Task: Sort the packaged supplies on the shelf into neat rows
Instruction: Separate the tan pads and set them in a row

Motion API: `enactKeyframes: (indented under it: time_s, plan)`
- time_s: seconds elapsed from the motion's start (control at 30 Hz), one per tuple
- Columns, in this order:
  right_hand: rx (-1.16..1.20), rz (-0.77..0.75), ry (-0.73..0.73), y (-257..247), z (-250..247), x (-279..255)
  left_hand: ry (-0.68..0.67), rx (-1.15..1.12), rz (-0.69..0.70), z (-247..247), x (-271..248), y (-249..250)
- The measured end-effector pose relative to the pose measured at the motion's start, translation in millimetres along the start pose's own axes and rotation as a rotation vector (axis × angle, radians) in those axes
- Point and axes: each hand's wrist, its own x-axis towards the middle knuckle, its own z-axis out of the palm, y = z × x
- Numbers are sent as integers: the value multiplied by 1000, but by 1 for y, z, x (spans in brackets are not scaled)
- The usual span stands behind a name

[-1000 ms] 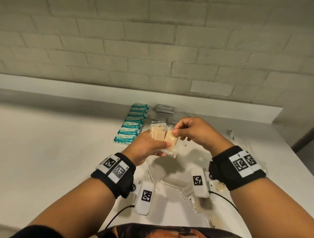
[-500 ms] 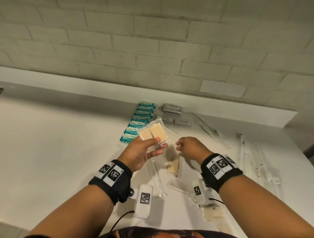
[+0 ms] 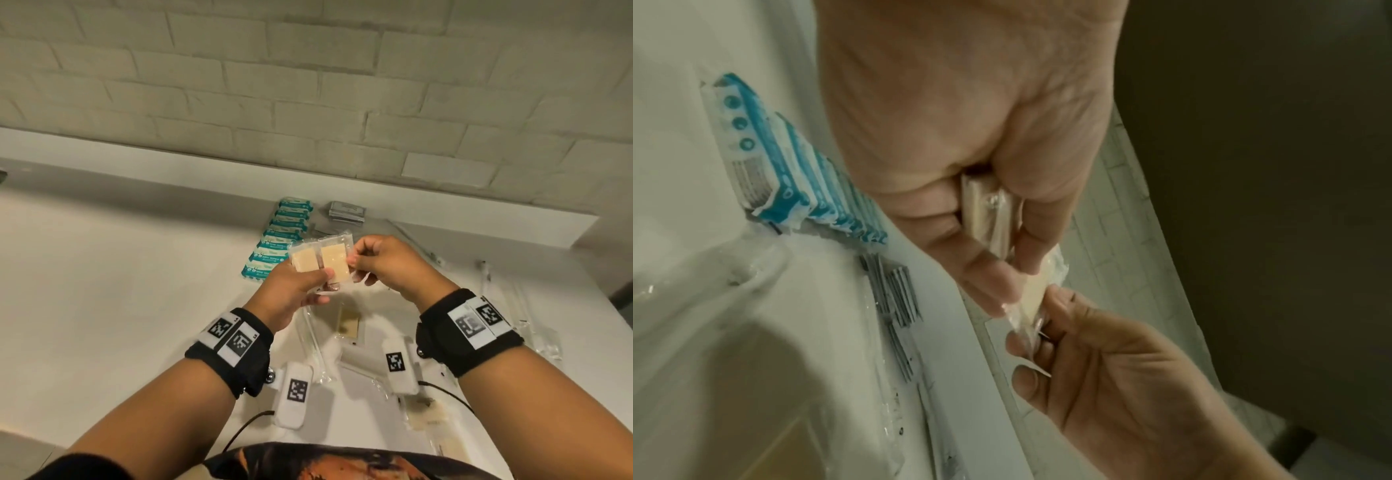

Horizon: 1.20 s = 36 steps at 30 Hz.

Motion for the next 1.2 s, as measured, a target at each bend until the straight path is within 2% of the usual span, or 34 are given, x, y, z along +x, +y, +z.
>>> enactKeyframes:
  time_s: [0.13,0.2,0.3,0.37,0.43,0.57,0.63,0.67,0.73,0.8,0.83,0.9,0.97,1.07,1.2]
  plan:
    - [-81,-70,-13,-9,-4,-4,-17,225,8,-1,-2,0]
    - [-285,-52,-36,-9,-7,0,-39,239,-7,-2,-3,-2]
    - [-538,88,38,3,-14,16,-63,72,-75,-11,-2,-6]
    - [-588,181,-7,15,-10,24,-94,-148,-124,-20,-2,-8]
    - [-635,224,-88,28,2,29,-128,-253,-128,-28,-4,-8]
    - [-713,289,-213,51,20,32,-88,-198,-99,-33,-6,-9]
    - [-801,250,-146,56,22,35,-56,-168,-89,-36,-6,-9]
    - [-749,206,-86,54,21,34,-42,-155,-86,-36,-6,-9]
    - [-428,116,-4,40,20,30,-23,-130,-83,-37,-5,-8]
    - [-83,67,-51,18,21,20,-26,-106,-83,-34,-4,-7]
    - [-18,39,-94,10,22,16,-38,-90,-81,-31,-5,-6]
    - [-29,-17,-138,3,24,13,-71,-52,-79,-24,-5,-5]
    - [-69,-26,-110,2,23,13,-92,-47,-74,-18,-4,-3]
    - [-122,9,-83,4,14,10,-53,-41,-47,-14,-1,-2]
    - [-162,7,-116,4,6,4,-15,107,-10,-12,1,-3]
